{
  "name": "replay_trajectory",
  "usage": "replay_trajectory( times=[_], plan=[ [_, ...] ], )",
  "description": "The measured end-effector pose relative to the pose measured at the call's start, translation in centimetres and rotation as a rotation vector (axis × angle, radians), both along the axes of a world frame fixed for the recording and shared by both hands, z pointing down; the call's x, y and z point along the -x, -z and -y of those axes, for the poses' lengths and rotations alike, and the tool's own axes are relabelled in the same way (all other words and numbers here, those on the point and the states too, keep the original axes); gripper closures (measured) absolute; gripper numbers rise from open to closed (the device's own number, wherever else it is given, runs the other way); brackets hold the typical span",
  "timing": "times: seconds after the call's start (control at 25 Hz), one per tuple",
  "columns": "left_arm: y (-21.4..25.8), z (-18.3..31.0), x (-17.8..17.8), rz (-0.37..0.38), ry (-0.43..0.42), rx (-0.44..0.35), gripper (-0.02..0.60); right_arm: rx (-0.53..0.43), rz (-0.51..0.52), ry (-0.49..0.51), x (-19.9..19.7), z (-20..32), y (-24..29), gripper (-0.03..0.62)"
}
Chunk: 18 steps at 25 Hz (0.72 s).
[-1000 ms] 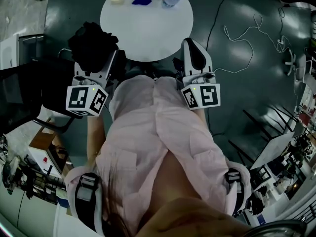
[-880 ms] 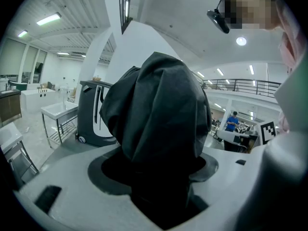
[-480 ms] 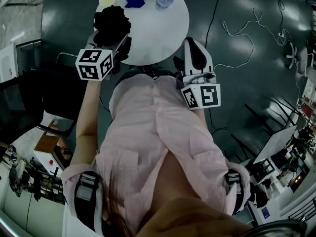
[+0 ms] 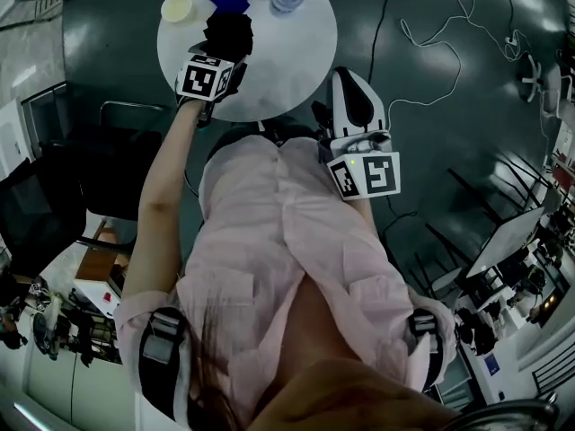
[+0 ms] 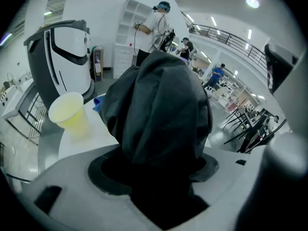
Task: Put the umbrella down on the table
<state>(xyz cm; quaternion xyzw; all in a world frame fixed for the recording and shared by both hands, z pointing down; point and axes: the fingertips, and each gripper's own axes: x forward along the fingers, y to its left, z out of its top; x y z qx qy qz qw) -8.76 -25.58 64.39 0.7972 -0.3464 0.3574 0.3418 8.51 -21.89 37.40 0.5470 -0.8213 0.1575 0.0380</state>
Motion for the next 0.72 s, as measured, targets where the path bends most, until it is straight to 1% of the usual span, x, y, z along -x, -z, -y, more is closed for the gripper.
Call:
replay_trajectory(
  times=[0.2, 0.44, 0.64, 0.72],
  plan=[
    [-2.7, 1.3, -0.6, 0.074, -0.028, 0.073, 0.262, 0.02, -0.001, -0.011, -0.2, 0.6, -0.3, 0.56],
    [-5.3, 1.9, -1.2, 0.129, -0.05, 0.157, 0.262, 0.04, -0.006, -0.015, 0.0, 1.1, -0.7, 0.56],
    [-7.7, 2.1, -1.9, 0.143, -0.051, 0.207, 0.261, 0.054, -0.012, -0.02, -0.1, 1.1, -1.0, 0.56],
    [-8.3, 2.1, -2.4, 0.129, -0.049, 0.215, 0.261, 0.057, -0.011, -0.025, -0.3, 1.1, -1.1, 0.56]
  ],
)
